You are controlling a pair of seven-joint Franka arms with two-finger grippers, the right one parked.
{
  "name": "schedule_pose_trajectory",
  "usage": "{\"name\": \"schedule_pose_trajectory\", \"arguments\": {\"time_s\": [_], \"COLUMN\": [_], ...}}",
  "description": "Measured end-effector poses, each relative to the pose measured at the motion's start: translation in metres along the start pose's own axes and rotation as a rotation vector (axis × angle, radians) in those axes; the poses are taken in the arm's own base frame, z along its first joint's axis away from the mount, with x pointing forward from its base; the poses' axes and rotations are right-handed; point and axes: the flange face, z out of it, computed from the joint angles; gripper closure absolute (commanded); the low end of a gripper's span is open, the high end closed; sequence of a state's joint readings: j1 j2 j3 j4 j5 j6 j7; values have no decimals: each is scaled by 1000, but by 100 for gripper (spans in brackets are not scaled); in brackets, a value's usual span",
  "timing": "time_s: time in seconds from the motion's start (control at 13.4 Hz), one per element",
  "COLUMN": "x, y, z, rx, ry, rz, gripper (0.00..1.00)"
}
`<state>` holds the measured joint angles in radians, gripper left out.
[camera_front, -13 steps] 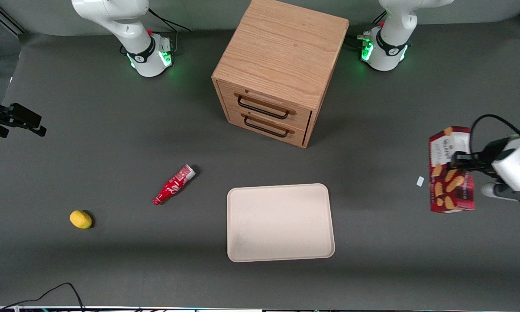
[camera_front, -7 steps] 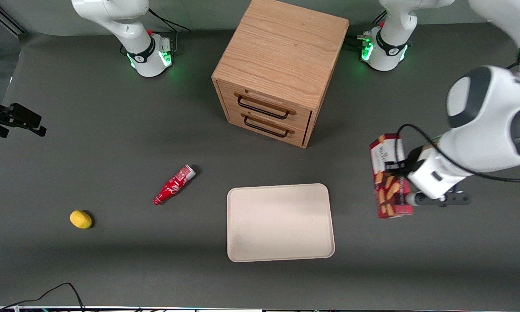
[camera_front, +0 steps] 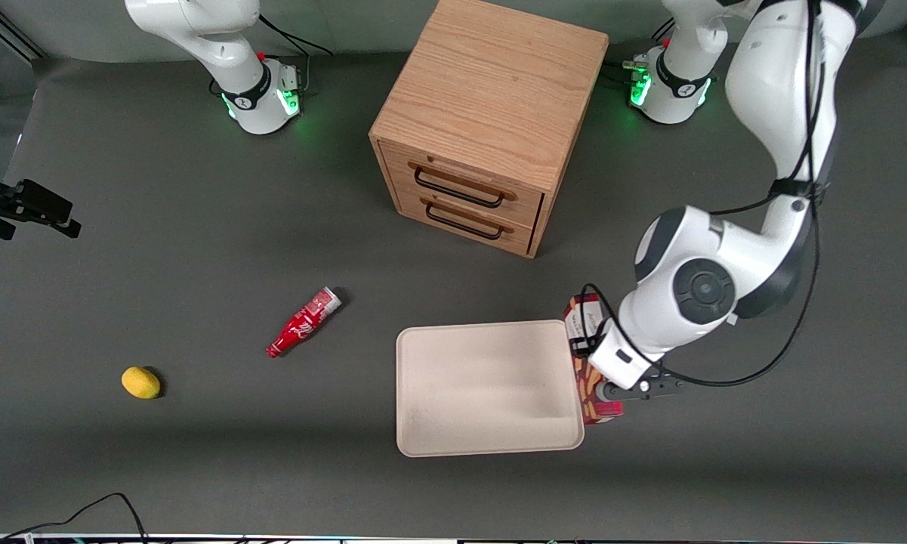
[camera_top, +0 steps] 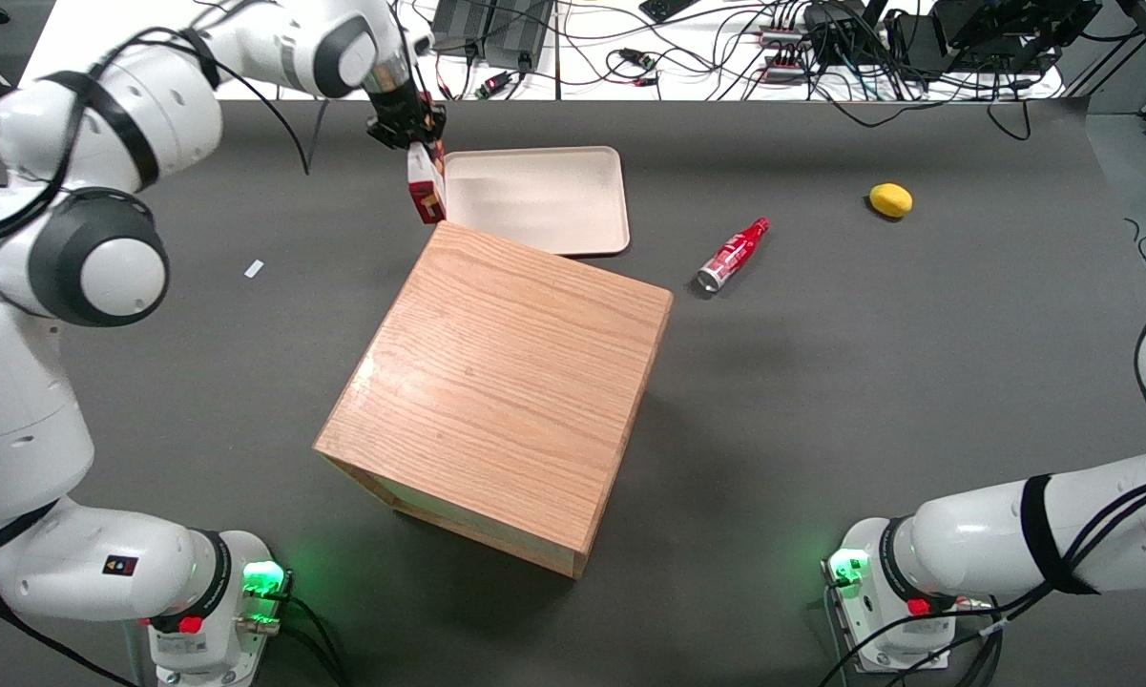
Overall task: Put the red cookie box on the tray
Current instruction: 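Carry the held cookie box over the white tray with the left gripper, then lower the cookie box onto the tray and open the left gripper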
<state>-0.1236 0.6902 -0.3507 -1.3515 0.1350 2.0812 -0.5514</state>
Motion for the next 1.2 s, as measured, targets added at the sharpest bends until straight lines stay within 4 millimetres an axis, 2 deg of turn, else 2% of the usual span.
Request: {"name": "schedule_pose_trajectory", "arguments": {"time_s": [0.3,0.45,0.75,0.82,0.9,0.97,1.2], "x": [-2,-4,-4,-4,-4,-4,-3], "y": [18,19,13,13,13,13,13], "z": [53,73,92,93,93,93,93], "rx": [-16,-1,30,30,30,31,30], "ry": [31,30,24,25,26,26,31], "rz": [39,56,72,72,70,69,65], "gripper": [100,100,98,76,30,0,0]}}
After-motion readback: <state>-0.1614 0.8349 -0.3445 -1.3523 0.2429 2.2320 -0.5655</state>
